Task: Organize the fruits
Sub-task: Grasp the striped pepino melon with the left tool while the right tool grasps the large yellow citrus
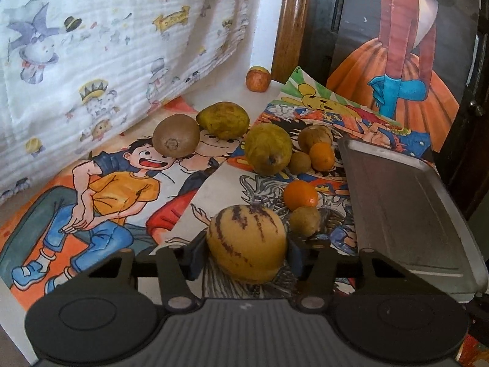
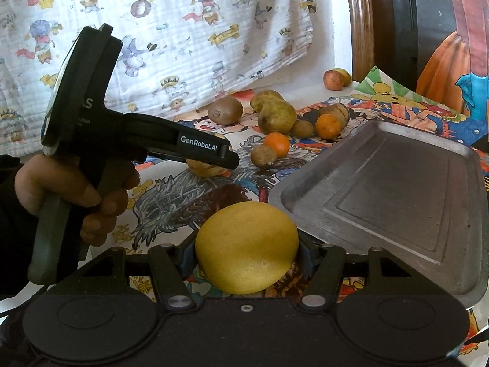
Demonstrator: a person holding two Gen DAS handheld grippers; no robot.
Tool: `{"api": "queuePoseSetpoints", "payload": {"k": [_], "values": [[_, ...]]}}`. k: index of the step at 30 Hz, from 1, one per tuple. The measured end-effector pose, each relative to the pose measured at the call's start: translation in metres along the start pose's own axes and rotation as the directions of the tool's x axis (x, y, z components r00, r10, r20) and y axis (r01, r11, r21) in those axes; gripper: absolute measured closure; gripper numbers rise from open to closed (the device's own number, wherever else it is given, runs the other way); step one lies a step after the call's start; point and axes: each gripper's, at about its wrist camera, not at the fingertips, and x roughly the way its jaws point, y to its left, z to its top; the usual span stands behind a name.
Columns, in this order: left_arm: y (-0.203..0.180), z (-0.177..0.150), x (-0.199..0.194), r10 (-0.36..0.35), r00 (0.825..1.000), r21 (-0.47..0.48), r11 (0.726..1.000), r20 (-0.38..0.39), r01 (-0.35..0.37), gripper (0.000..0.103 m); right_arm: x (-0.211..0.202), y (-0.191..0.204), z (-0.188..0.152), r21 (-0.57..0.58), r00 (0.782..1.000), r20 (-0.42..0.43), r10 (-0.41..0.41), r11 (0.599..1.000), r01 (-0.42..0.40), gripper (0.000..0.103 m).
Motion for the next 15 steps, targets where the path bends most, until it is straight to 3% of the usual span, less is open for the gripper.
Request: {"api": "queuePoseSetpoints", "payload": {"k": [15], "values": [[-0.03, 0.012, -0.025, -0.041, 0.998, -0.039, 0.998, 0.049, 0.043, 0.047, -0.034, -0.018, -0.001, 0.04, 0.996, 0.094, 0.003, 0.999, -0.007, 0.039]]}}
